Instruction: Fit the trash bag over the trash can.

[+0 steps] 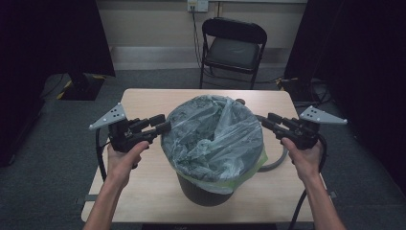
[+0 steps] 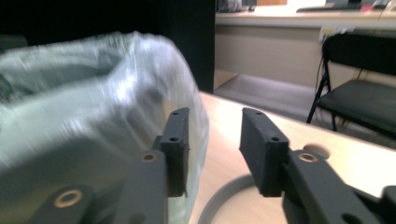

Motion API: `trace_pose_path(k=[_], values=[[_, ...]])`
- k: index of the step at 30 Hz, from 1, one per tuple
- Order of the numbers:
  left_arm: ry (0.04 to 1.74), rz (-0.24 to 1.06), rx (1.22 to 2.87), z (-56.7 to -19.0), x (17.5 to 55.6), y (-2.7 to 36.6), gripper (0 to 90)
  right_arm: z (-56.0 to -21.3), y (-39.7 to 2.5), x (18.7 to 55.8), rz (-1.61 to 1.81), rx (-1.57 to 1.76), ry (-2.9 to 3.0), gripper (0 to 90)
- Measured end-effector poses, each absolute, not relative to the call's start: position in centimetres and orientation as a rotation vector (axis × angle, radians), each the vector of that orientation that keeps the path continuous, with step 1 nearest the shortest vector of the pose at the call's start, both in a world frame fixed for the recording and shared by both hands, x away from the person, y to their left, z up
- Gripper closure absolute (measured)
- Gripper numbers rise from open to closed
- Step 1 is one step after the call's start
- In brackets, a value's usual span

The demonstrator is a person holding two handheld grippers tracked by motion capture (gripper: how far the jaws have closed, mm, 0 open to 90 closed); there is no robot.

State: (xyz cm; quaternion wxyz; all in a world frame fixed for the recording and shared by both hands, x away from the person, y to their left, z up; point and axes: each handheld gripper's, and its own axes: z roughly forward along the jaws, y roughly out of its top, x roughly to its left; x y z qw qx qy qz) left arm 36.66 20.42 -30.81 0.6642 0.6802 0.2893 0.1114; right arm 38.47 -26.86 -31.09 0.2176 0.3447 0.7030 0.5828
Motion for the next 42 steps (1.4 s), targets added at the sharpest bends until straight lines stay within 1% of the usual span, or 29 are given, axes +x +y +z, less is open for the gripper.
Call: trace_pose_path(k=[1,2,3,6,10,13,16,20,24,25,27,29,30,34,36,37,40,42], values=[[0.655,0.259,1.543,-30.8,36.8,20.4,57.1,-30.4,-26.9,38.4,1.621,0.942,1.938,60.5],[0.651,0.254,1.543,-30.9,37.0,20.3,56.5,-29.1,-26.8,38.1,1.636,0.907,1.921,59.0],[0.652,0.246,1.537,-31.0,37.1,20.3,56.5,-29.1,-26.8,38.1,1.636,0.907,1.921,59.0],[0.644,0.242,1.521,-31.2,37.1,20.4,56.2,-27.2,-25.9,37.8,1.671,0.845,1.921,57.9],[0.630,0.212,1.505,-31.4,36.5,21.0,56.7,-25.5,-24.2,37.6,1.676,0.777,1.952,56.6],[0.627,0.214,1.514,-31.3,36.3,21.1,58.9,-24.3,-22.6,37.7,1.670,0.733,1.980,55.8],[0.633,0.209,1.523,-31.1,36.5,21.1,58.3,-23.0,-20.4,38.1,1.688,0.683,2.035,53.2],[0.645,0.218,1.528,-31.1,37.1,20.6,58.0,-22.1,-17.2,39.1,1.643,0.638,2.174,50.1],[0.646,0.222,1.532,-31.0,37.5,20.5,59.3,-21.8,-13.7,40.5,1.583,0.608,2.291,50.1],[0.648,0.216,1.527,-31.1,37.6,20.5,59.3,-21.8,-13.7,40.5,1.583,0.608,2.291,50.1],[0.649,0.216,1.524,-31.1,37.7,20.3,59.8,-21.8,-12.7,41.0,1.560,0.601,2.325,52.1],[0.638,0.216,1.527,-31.1,37.8,20.0,59.9,-21.9,-12.0,41.5,1.540,0.597,2.366,57.8],[0.634,0.215,1.529,-31.1,37.8,19.7,60.0,-21.9,-11.7,41.8,1.532,0.601,2.397,59.3],[0.620,0.201,1.529,-31.2,38.0,18.7,60.1,-22.7,-10.7,43.1,1.469,0.635,2.500,62.6],[0.633,0.207,1.530,-31.0,38.1,18.6,62.1,-23.5,-10.3,43.6,1.421,0.647,2.564,63.7],[0.637,0.205,1.527,-30.9,38.1,18.6,64.3,-23.9,-10.1,43.7,1.404,0.651,2.562,63.6],[0.636,0.205,1.540,-30.8,38.1,18.7,65.0,-24.9,-9.6,44.1,1.370,0.671,2.626,57.1],[0.634,0.201,1.544,-30.8,38.0,18.8,65.3,-25.5,-9.3,44.4,1.281,0.699,2.645,55.5]])
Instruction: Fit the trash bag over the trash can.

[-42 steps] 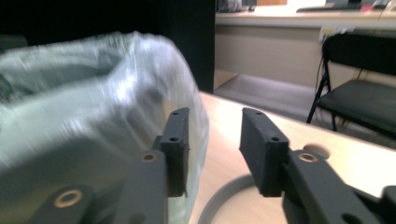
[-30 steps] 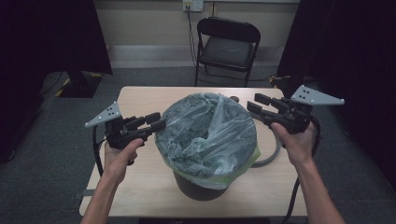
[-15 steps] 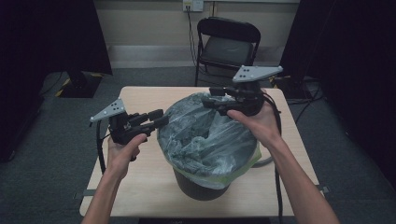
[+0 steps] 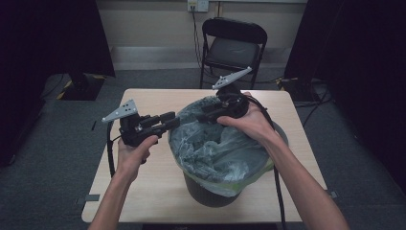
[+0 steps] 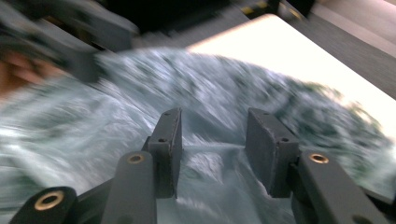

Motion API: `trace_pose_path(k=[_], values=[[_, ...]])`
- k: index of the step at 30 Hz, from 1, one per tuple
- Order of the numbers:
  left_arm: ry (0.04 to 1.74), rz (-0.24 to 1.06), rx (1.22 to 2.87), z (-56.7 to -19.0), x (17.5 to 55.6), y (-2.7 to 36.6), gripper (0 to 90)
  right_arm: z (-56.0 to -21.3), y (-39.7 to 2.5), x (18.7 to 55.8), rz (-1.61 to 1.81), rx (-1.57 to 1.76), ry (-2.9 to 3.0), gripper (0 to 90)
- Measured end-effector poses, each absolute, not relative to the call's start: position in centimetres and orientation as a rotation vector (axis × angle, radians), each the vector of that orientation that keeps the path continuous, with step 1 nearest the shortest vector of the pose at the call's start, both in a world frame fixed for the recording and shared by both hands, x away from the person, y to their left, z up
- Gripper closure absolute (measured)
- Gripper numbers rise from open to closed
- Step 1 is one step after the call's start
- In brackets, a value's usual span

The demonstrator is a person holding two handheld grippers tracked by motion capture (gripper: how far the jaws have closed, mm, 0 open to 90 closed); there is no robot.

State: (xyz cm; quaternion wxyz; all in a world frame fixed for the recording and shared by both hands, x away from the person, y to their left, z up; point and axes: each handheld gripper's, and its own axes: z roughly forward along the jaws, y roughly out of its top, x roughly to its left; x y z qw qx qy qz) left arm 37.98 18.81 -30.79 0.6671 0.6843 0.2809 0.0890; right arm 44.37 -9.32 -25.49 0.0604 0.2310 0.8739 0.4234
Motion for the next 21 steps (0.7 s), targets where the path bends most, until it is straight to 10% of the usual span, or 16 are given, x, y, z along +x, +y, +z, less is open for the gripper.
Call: trace_pose_path(k=[6,21], values=[[0.630,0.206,1.540,-30.8,37.8,18.9,66.3,-27.0,-8.8,44.9,1.131,0.765,2.708,40.0],[0.633,0.208,1.538,-30.9,37.9,18.7,64.6,-29.7,-6.8,44.8,0.703,0.615,2.826,38.8]])
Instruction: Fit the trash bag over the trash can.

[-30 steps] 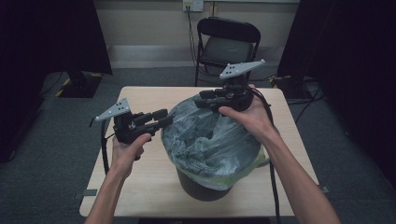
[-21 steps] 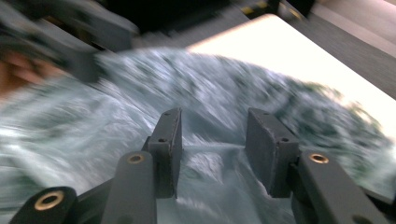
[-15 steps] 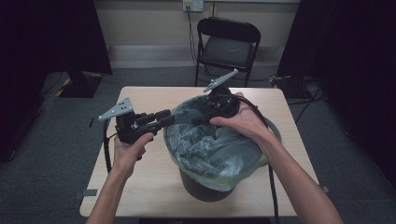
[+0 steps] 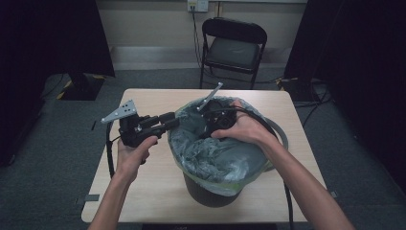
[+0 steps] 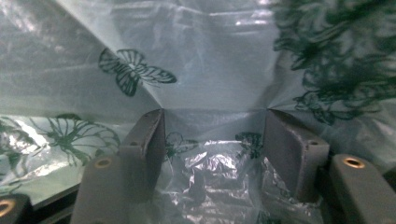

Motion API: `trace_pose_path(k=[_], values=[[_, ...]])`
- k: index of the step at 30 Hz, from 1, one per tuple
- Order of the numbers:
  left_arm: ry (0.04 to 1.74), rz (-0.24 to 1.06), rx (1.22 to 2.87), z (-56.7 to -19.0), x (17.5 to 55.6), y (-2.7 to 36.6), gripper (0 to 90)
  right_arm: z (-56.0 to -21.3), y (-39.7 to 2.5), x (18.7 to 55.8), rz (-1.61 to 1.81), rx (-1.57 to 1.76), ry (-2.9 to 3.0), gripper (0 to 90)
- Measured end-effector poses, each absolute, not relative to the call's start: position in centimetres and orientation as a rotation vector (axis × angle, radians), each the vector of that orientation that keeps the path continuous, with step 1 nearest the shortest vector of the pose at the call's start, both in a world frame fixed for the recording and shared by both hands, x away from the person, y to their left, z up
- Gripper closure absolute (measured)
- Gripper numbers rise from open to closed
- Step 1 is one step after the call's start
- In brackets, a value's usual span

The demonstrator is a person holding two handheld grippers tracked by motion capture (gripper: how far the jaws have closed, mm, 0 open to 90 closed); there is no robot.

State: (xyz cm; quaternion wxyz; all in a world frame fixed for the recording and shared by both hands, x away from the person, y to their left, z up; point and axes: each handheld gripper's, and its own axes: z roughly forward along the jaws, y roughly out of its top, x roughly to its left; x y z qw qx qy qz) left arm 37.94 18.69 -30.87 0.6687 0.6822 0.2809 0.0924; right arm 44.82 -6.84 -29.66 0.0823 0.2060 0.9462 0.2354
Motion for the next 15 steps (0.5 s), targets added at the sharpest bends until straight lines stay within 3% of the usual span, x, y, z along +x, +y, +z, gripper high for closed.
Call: trace_pose_path(k=[10,15], values=[[0.631,0.201,1.542,-30.9,38.1,18.8,64.4,-25.6,-8.3,43.3,1.088,0.533,2.717,37.9],[0.632,0.209,1.549,-30.8,37.9,18.8,64.4,-26.0,-6.4,41.3,1.149,0.374,2.798,40.7]])
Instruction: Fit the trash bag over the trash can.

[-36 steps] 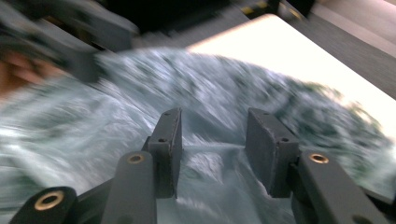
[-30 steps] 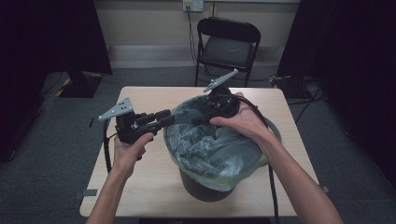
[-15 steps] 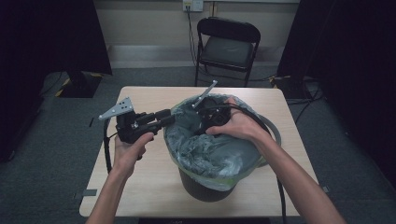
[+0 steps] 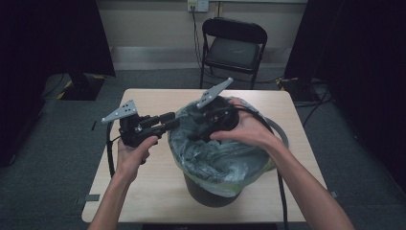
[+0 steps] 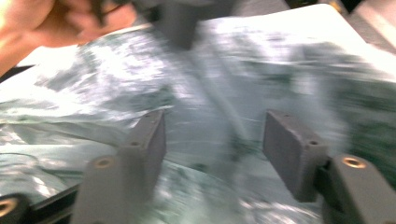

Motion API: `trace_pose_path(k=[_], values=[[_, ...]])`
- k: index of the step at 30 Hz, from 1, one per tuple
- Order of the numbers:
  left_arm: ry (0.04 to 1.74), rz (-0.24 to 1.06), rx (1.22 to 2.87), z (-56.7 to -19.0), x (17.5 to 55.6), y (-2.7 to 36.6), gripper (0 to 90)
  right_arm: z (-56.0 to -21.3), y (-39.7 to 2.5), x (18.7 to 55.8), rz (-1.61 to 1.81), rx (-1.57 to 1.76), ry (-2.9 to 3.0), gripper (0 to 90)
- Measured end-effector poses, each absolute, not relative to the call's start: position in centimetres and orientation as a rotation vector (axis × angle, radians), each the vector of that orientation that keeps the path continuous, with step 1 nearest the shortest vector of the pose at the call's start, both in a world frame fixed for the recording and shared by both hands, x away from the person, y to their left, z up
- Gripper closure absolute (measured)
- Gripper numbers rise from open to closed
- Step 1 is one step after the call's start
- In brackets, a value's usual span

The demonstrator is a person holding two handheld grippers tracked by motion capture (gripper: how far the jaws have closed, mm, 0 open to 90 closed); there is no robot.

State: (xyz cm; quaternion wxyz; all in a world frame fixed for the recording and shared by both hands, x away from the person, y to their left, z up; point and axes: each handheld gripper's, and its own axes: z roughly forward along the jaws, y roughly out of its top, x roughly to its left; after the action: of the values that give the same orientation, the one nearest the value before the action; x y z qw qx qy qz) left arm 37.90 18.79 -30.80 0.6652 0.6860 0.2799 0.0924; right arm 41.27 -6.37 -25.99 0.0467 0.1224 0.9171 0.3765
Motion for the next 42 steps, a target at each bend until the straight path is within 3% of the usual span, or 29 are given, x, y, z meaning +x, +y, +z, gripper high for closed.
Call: trace_pose_path(k=[12,16,22,28,34,42], values=[[0.650,0.215,1.557,-30.7,37.9,18.9,63.6,-29.0,-3.2,38.8,0.913,0.173,3.049,48.2],[0.648,0.210,1.549,-30.8,37.9,18.9,62.5,-29.3,-3.2,38.7,0.842,0.185,3.059,42.5],[0.645,0.206,1.559,-30.7,37.9,19.0,61.4,-27.3,-5.0,40.6,1.060,0.356,2.868,39.3],[0.642,0.207,1.558,-30.7,37.9,18.9,60.9,-28.6,-6.3,43.3,0.836,0.580,2.803,37.7],[0.643,0.213,1.558,-30.7,37.8,18.8,59.5,-30.3,-5.7,43.5,0.605,0.552,2.838,35.6],[0.640,0.210,1.574,-30.7,38.0,18.7,56.7,-27.8,-6.4,43.1,0.917,0.548,2.812,35.4]])
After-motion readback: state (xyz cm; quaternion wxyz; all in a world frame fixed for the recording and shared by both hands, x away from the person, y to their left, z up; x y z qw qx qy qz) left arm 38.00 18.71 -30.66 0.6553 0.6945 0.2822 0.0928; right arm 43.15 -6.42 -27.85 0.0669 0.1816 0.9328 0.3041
